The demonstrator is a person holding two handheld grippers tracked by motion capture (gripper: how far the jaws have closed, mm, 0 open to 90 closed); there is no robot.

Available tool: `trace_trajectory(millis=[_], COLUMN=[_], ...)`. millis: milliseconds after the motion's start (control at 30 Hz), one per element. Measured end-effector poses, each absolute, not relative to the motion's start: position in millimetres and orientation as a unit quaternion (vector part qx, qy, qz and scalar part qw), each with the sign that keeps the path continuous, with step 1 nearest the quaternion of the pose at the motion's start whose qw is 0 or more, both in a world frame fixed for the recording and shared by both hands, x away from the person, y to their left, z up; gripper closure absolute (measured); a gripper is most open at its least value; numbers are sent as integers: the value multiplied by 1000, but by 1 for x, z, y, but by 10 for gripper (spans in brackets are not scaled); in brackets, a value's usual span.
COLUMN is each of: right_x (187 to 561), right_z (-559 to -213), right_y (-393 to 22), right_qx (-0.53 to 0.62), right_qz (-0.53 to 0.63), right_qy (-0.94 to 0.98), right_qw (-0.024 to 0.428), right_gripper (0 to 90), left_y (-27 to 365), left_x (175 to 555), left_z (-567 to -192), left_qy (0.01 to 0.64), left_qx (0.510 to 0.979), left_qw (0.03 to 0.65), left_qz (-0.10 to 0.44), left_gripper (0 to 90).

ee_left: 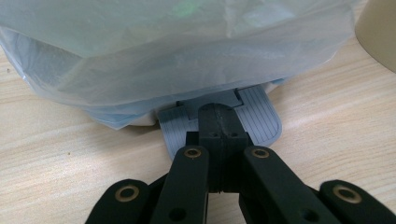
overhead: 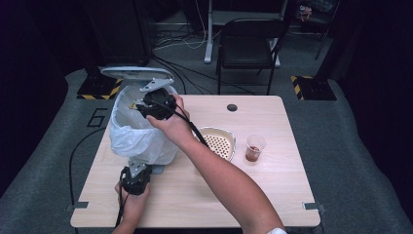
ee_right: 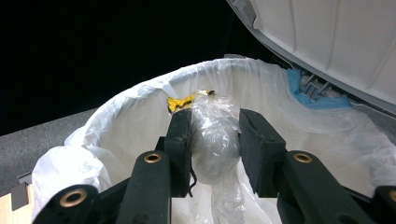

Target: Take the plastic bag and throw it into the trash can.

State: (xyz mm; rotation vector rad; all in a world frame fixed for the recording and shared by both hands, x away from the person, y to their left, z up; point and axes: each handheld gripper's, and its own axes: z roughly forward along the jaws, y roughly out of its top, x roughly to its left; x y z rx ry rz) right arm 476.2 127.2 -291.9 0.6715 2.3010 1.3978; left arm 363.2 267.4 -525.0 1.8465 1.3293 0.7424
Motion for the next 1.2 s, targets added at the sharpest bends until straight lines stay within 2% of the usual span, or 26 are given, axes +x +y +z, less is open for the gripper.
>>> trace_trajectory(millis=[100, 167, 233, 500, 533, 767, 900, 1067, 1200], right_x=[477, 477, 477, 463, 461, 442, 438, 441, 445], right_z=[-293, -293, -293, -290, -290, -289, -289, -305, -322], right_y=[127, 126, 124, 103, 97, 51, 11, -25, -44], right_qx=[239, 244, 245, 229, 225, 235, 257, 283, 308], right_qz=[496, 499, 501, 503, 503, 506, 503, 487, 470], right_qy=[814, 811, 809, 810, 811, 807, 798, 793, 794], right_qw=[185, 184, 184, 195, 195, 196, 208, 232, 233], right_gripper=[621, 550, 533, 532, 533, 533, 536, 542, 563], left_y=[268, 268, 268, 268, 266, 267, 266, 266, 265], left_x=[363, 363, 363, 364, 363, 364, 365, 366, 366], left_z=[-525, -525, -525, -526, -527, -526, -526, -525, -525], left_qy=[517, 516, 516, 517, 527, 517, 512, 507, 506], left_qx=[718, 719, 719, 715, 706, 717, 720, 723, 724], left_qw=[365, 365, 366, 369, 379, 369, 372, 371, 370], left_qz=[289, 289, 289, 292, 283, 287, 286, 287, 287], left_gripper=[900, 900, 900, 900, 900, 900, 900, 900, 900])
